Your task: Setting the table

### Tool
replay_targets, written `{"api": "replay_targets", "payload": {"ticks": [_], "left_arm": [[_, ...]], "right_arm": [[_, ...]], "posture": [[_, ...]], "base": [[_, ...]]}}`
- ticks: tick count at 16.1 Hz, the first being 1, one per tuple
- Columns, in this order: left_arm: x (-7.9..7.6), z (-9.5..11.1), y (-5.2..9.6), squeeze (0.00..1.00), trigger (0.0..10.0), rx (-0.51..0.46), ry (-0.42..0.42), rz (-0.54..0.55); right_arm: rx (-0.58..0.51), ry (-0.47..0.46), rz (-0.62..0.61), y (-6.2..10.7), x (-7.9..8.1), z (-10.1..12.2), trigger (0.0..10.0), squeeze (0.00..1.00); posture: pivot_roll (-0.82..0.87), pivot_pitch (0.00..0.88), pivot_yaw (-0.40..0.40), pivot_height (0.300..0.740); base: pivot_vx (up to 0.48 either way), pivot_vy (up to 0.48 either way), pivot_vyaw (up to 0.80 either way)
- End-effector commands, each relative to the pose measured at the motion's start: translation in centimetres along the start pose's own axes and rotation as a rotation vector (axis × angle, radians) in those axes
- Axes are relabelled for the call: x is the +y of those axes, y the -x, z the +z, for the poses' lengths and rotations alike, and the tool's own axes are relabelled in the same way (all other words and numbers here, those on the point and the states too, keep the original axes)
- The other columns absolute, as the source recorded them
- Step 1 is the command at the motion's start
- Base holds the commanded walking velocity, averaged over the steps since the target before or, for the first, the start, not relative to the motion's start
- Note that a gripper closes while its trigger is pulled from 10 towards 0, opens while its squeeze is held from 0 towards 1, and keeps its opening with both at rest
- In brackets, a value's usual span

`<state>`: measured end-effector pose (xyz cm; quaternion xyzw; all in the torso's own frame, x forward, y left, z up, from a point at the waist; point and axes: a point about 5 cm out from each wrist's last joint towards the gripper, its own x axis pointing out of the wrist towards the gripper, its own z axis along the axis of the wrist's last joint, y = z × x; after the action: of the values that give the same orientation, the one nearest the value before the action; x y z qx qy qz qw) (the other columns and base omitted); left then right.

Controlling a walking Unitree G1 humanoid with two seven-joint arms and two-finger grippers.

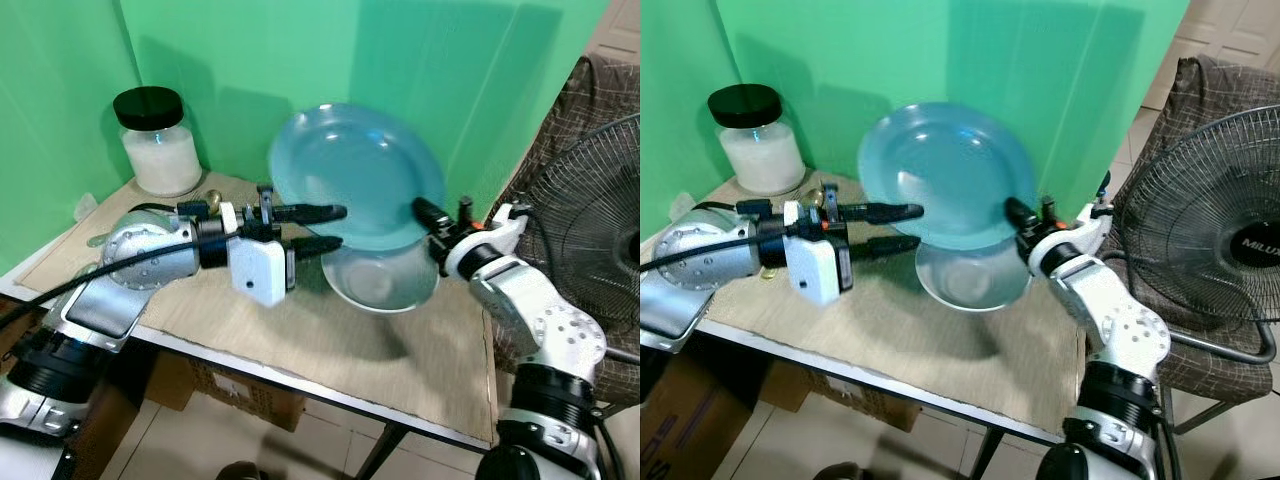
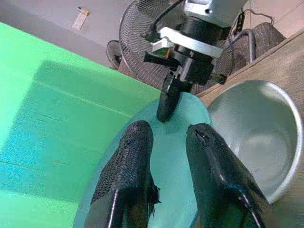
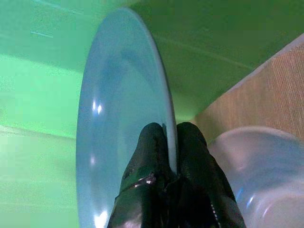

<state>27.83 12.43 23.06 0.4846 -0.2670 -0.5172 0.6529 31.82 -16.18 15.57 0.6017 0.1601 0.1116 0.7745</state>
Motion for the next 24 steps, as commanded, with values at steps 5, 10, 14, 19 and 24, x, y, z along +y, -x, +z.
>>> {"api": "replay_targets", "payload": {"ticks": [5, 10, 14, 19, 24], "left_arm": [[4.2, 0.6, 1.3, 0.00, 10.0, -0.065, 0.310, 0.376], [3.0, -2.7, 3.2, 0.00, 10.0, 0.125, 0.661, 0.676], [2.0, -3.1, 4.2, 0.00, 10.0, 0.214, 0.786, 0.905], [-0.3, -2.0, 2.8, 0.28, 10.0, 0.226, 0.851, 0.956], [-0.5, -1.5, 1.5, 0.76, 10.0, 0.225, 0.878, 0.963]], "right_arm": [[-0.056, 0.112, 0.112, 1.7, 2.0, 2.1, 0.0, 0.00], [-0.063, 0.527, 0.289, 5.8, 4.0, 1.4, 0.0, 0.00], [-0.106, 0.783, 0.302, 8.5, 4.7, 0.4, 0.0, 0.00], [-0.290, 0.960, 0.201, 10.7, 5.2, -1.4, 10.0, 0.00], [-0.511, 1.104, 0.043, 10.3, 5.9, -0.3, 10.0, 0.00]], "posture": [[0.09, 0.000, -0.056, 0.740], [0.09, 0.000, -0.057, 0.740], [0.07, 0.000, -0.041, 0.740], [0.03, 0.000, -0.007, 0.740], [0.02, 0.000, -0.005, 0.740]], "base": [[0.000, 0.000, 0.00], [0.000, 0.000, 0.00], [0.000, 0.000, 0.00], [0.000, 0.000, 0.00], [0.000, 0.000, -0.58]]}}
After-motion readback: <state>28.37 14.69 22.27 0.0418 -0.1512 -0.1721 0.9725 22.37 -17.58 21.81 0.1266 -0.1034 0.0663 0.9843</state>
